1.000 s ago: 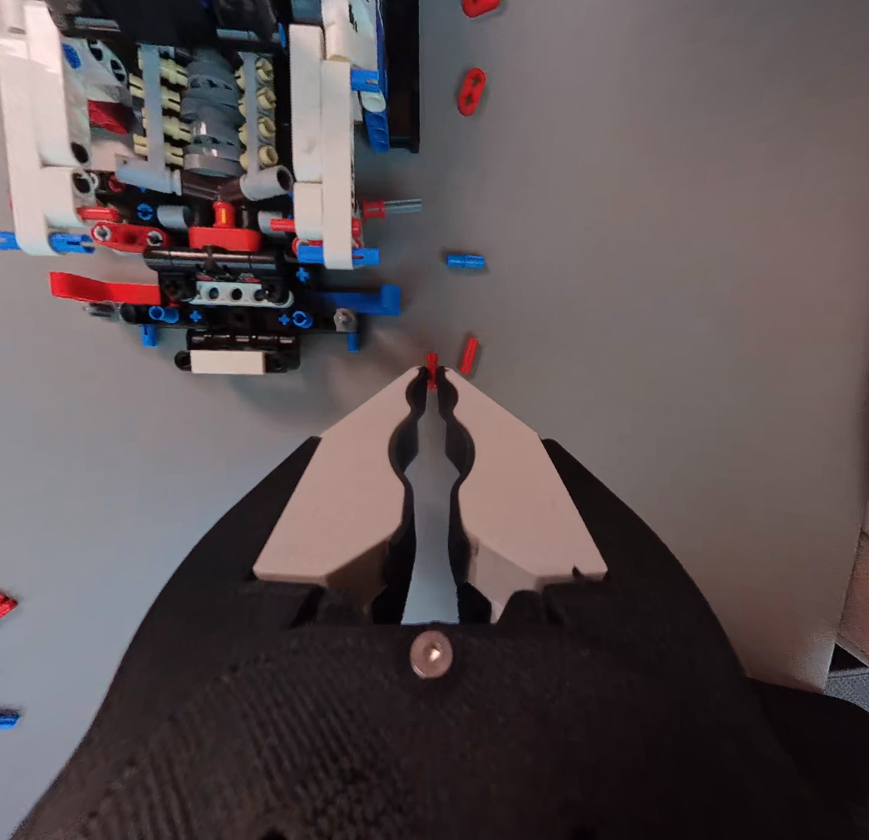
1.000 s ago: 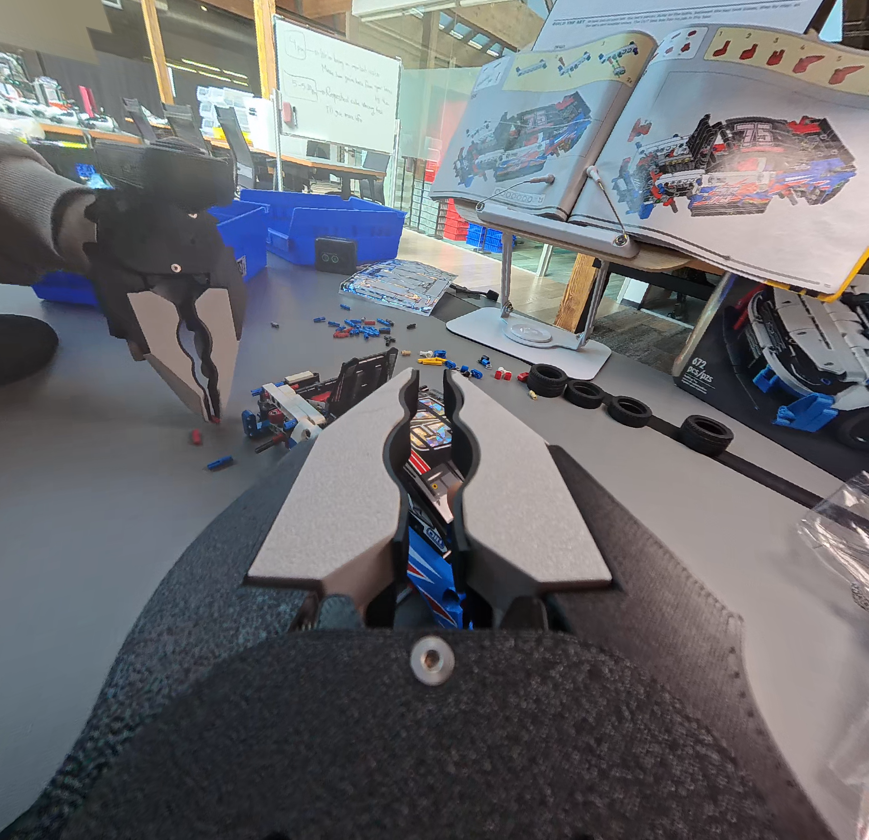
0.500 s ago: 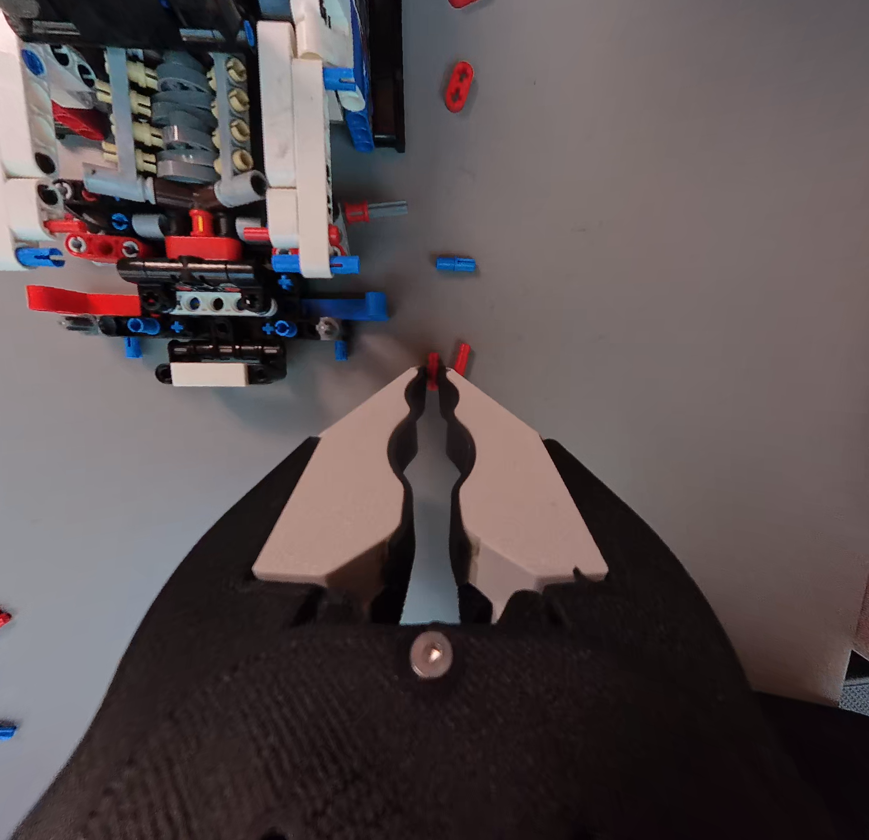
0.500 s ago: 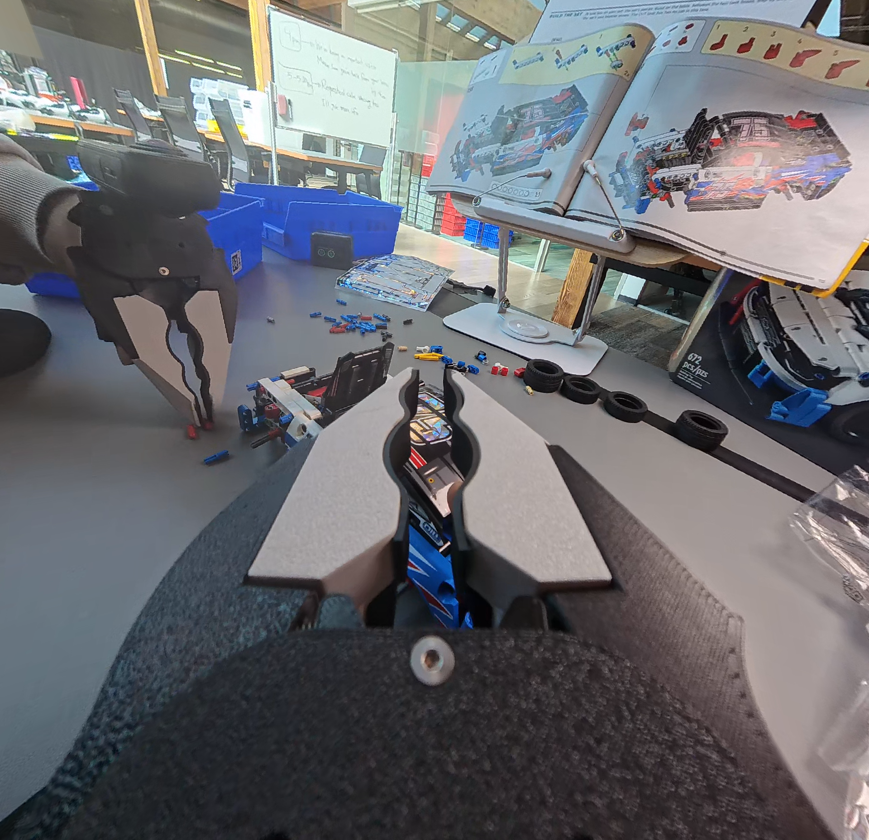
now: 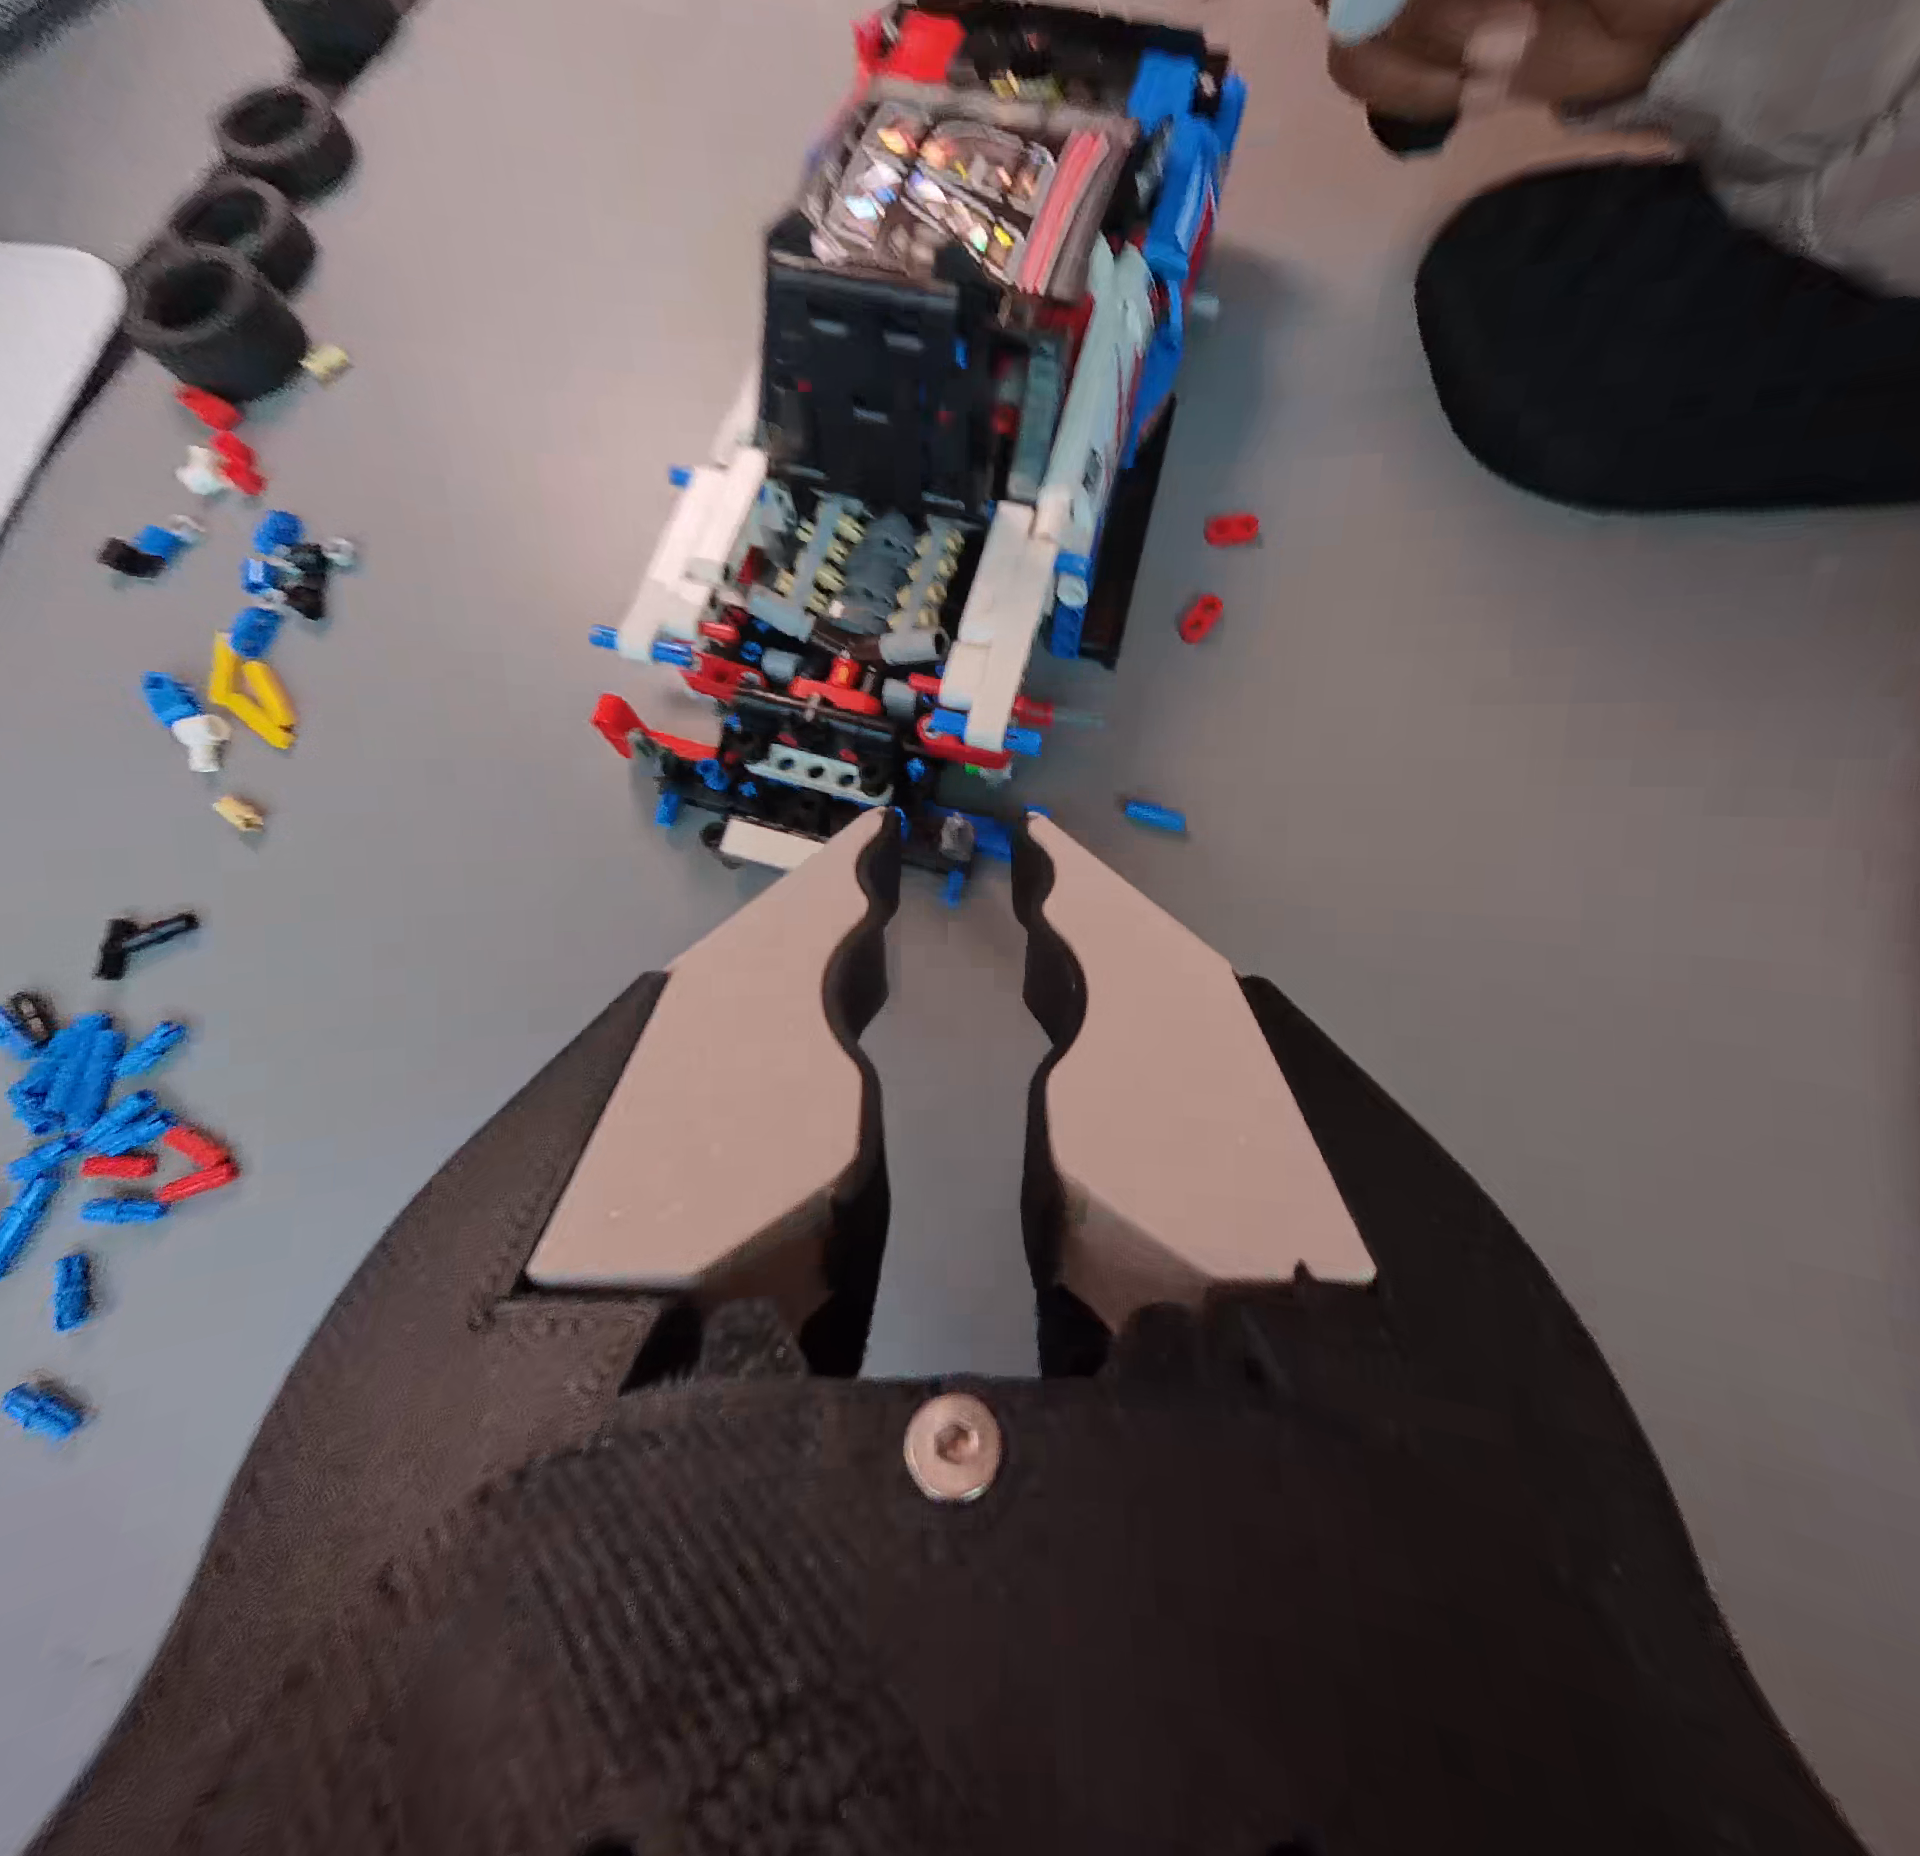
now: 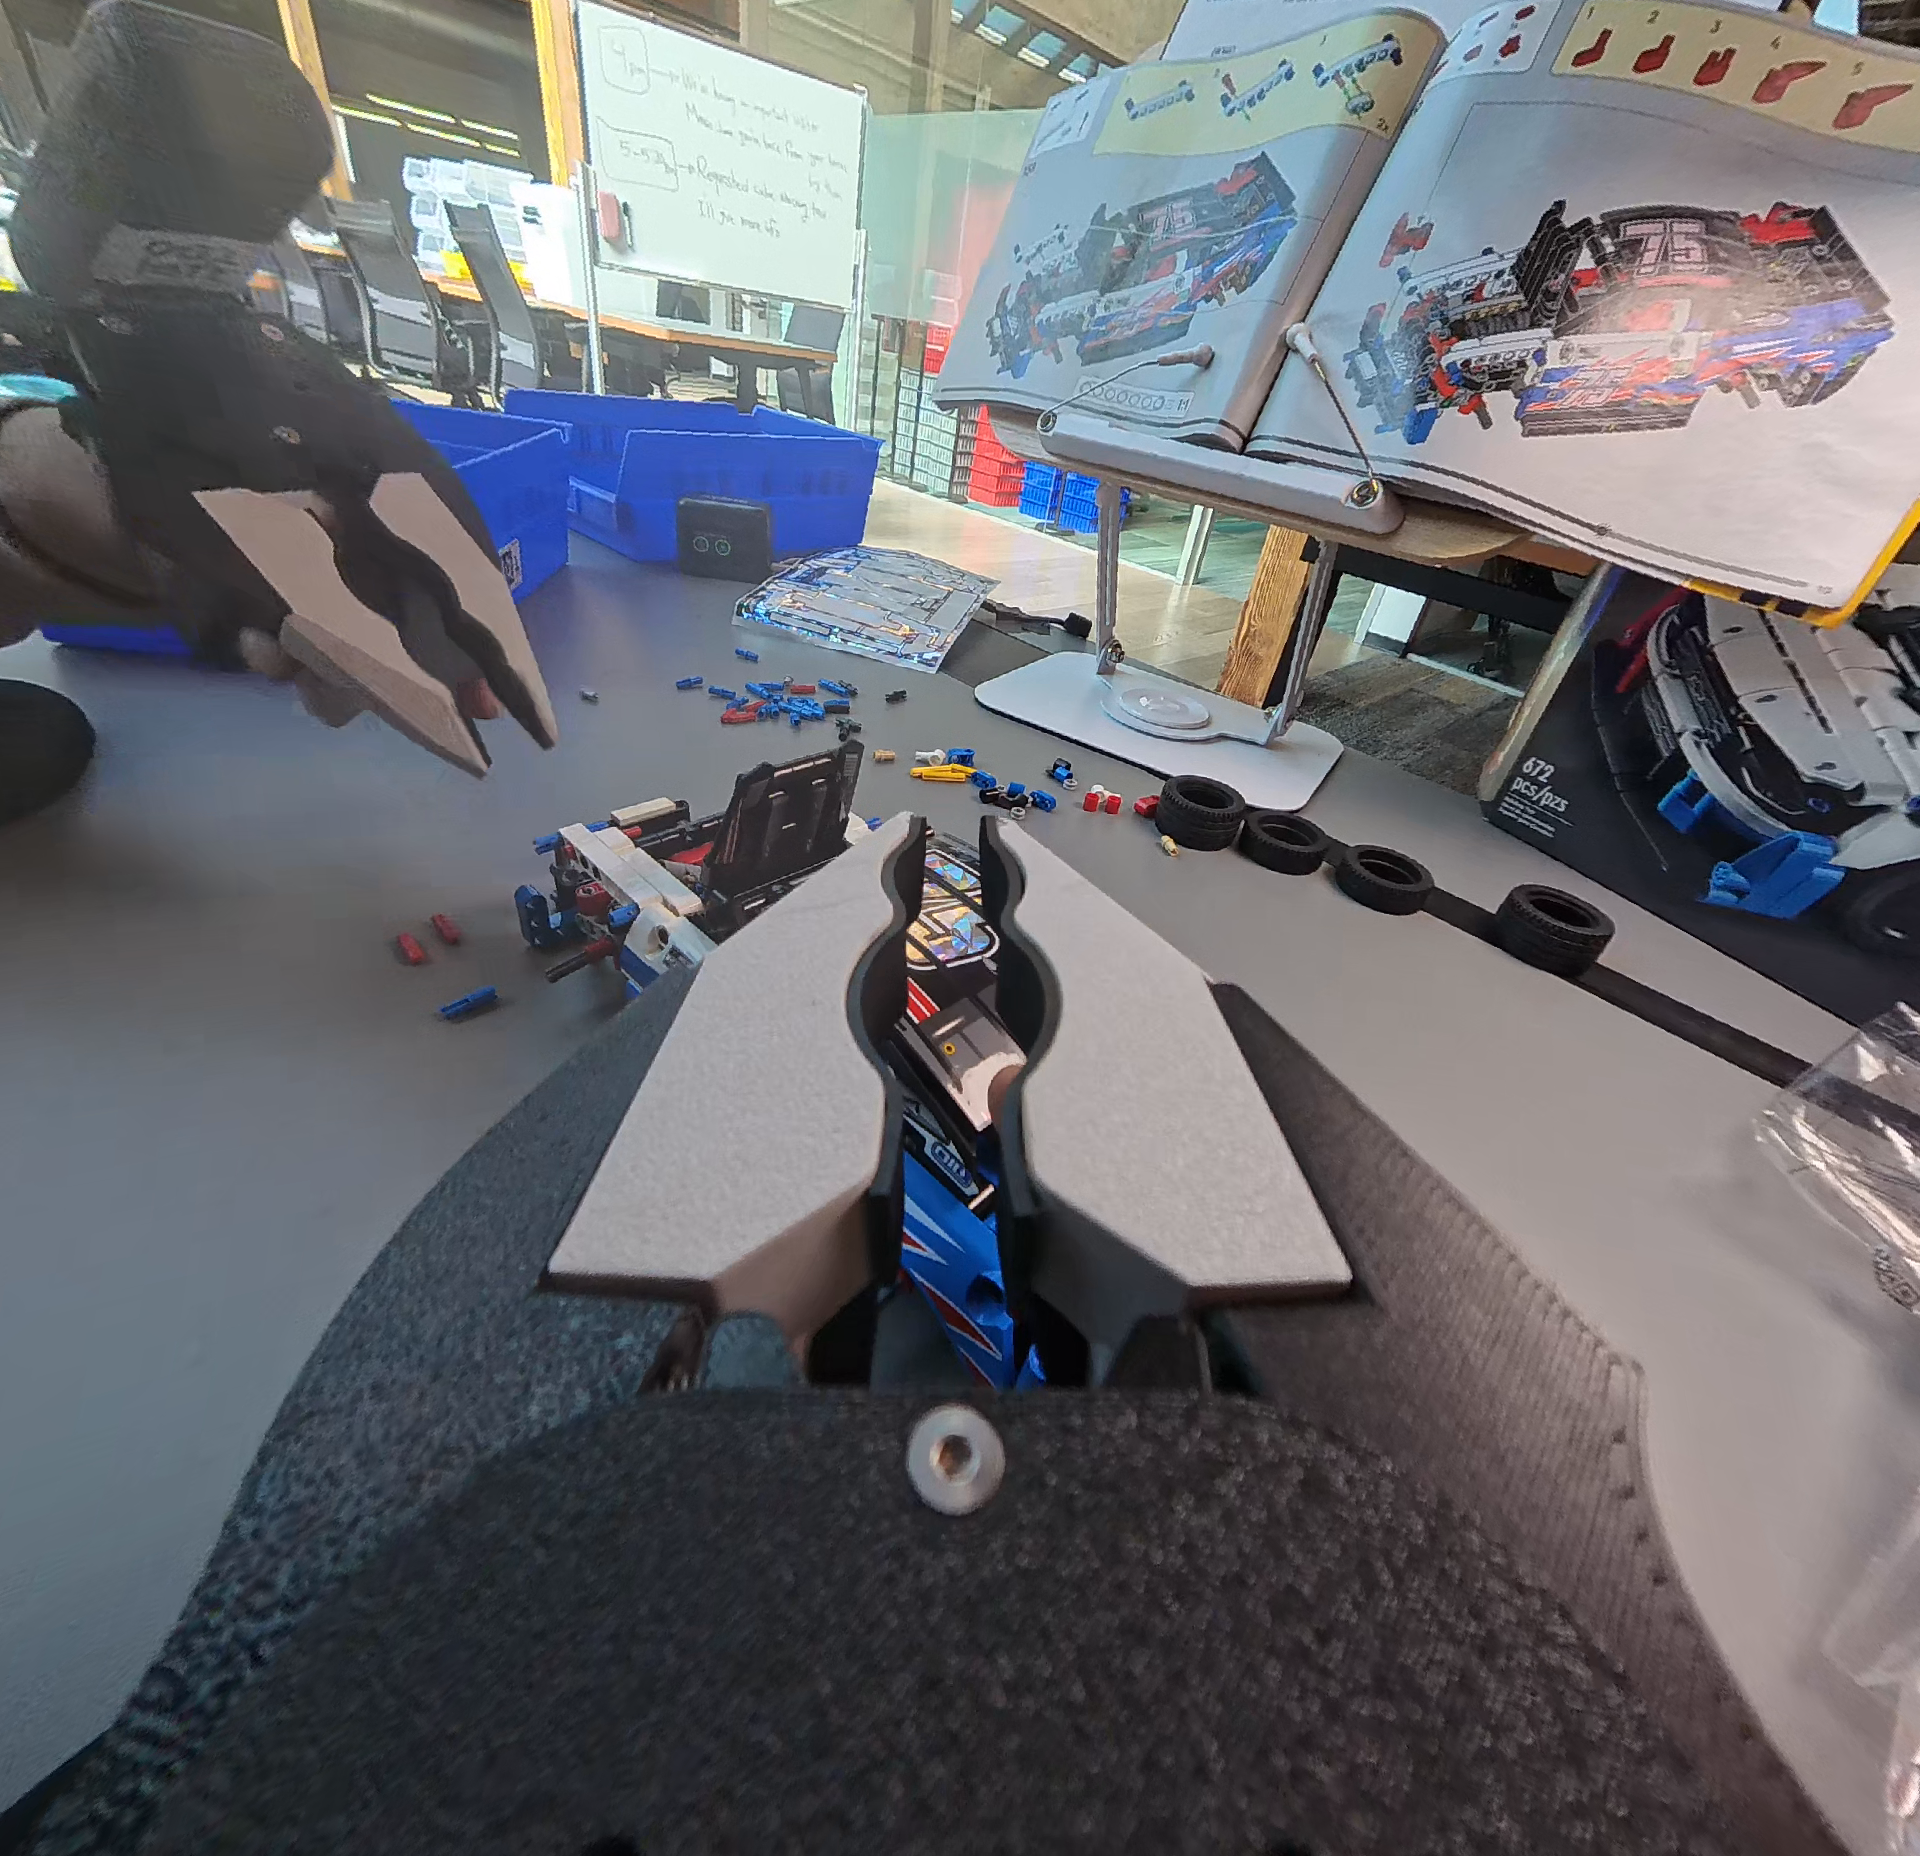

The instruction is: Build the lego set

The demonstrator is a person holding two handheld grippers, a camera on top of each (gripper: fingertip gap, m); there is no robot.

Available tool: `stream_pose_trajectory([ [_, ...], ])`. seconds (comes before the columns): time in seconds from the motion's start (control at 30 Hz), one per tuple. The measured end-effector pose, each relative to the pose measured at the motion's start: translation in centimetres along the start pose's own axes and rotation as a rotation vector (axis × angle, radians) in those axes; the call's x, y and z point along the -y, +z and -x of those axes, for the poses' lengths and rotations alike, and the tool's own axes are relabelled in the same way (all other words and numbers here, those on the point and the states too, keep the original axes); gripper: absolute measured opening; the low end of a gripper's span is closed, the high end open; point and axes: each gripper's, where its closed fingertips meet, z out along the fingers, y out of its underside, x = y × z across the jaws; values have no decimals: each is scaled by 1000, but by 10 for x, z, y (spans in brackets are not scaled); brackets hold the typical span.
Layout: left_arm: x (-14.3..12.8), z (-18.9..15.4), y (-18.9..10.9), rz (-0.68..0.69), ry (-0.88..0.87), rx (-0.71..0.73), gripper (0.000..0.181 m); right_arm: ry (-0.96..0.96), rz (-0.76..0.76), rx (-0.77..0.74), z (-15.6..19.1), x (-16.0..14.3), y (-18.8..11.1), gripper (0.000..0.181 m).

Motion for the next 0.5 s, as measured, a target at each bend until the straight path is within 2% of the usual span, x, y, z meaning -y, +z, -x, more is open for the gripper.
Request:
stream_pose_trajectory([
  [0.03, 7, 7, -7, -69, -25, 48, 21, 1, 2, -1, 0, -1, 0, 8],
  [0.2, 12, 37, -41, -300, -155, 237, 31, 7, 16, -9, -1, -6, 3, 8],
  [0.37, 1, 66, -63, -459, -249, 390, 38, 10, 29, -28, -4, -10, 6, 7],
  [0.5, -3, 78, -79, -559, -294, 453, 43, 3, 25, -42, -6, -11, 7, 8],
])
